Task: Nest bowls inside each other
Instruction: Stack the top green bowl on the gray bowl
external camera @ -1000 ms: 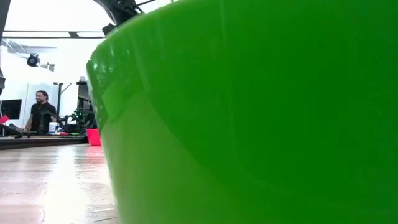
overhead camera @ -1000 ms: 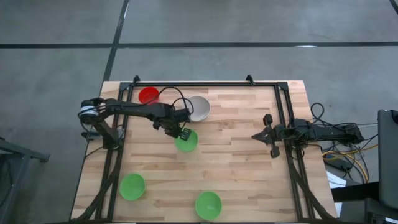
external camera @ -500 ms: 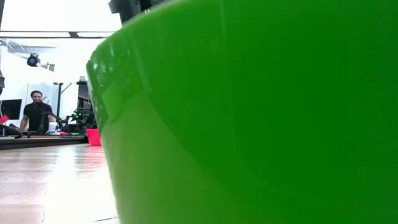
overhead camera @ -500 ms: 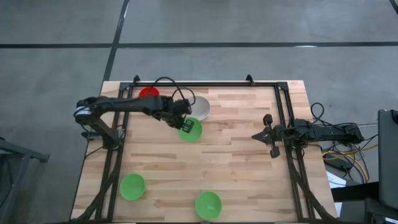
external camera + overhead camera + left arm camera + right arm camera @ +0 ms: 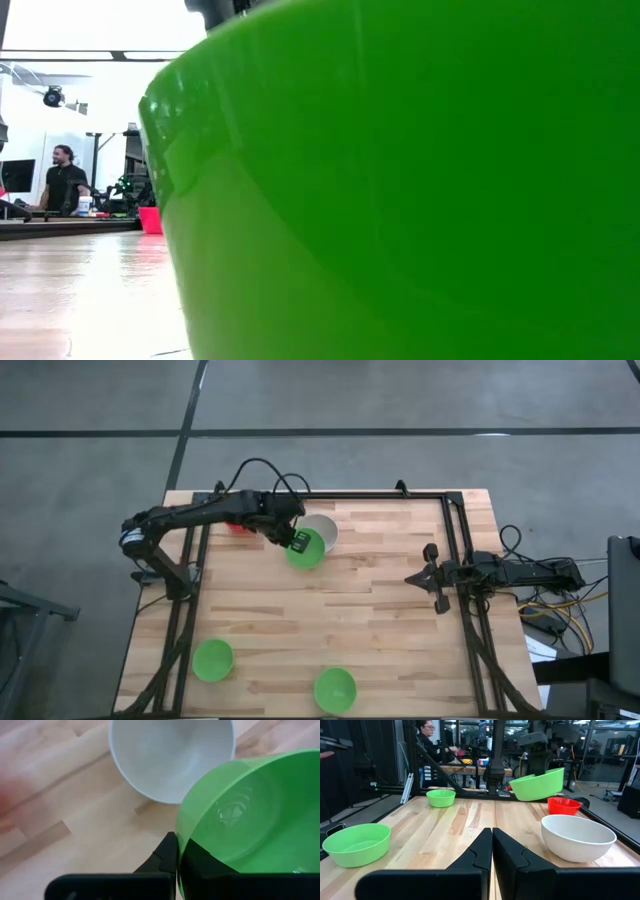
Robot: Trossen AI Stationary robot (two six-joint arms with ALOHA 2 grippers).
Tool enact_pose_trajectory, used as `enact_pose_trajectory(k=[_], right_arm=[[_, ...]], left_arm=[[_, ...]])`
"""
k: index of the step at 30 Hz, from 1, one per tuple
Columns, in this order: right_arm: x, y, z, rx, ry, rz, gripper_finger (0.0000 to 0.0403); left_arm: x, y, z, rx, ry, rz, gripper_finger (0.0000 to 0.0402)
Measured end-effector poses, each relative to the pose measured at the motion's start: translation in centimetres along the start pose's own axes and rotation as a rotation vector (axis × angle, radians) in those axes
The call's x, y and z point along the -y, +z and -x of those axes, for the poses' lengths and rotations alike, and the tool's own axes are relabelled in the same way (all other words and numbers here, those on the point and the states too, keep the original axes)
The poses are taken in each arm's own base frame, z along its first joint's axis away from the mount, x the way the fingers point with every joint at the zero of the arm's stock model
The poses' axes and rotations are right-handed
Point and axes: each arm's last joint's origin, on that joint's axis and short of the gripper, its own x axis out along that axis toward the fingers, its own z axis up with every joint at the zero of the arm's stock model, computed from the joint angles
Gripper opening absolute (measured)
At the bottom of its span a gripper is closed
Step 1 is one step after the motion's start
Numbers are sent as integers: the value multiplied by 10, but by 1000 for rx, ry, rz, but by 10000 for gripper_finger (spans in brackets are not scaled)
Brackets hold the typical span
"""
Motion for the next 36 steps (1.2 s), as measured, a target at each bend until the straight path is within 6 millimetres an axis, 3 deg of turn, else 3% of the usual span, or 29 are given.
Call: enact_pose_trajectory(k=[10, 21, 36], right_arm=[[0, 0, 0, 0, 0, 0, 9], [0, 0, 0, 0, 0, 0, 9], [0, 0, 0, 0, 0, 0, 9]], left_arm=[[-23, 25, -1, 12, -64, -89, 5], [-33, 41, -1, 84, -98, 15, 5], [-20, 71, -35, -8, -63, 55, 5]])
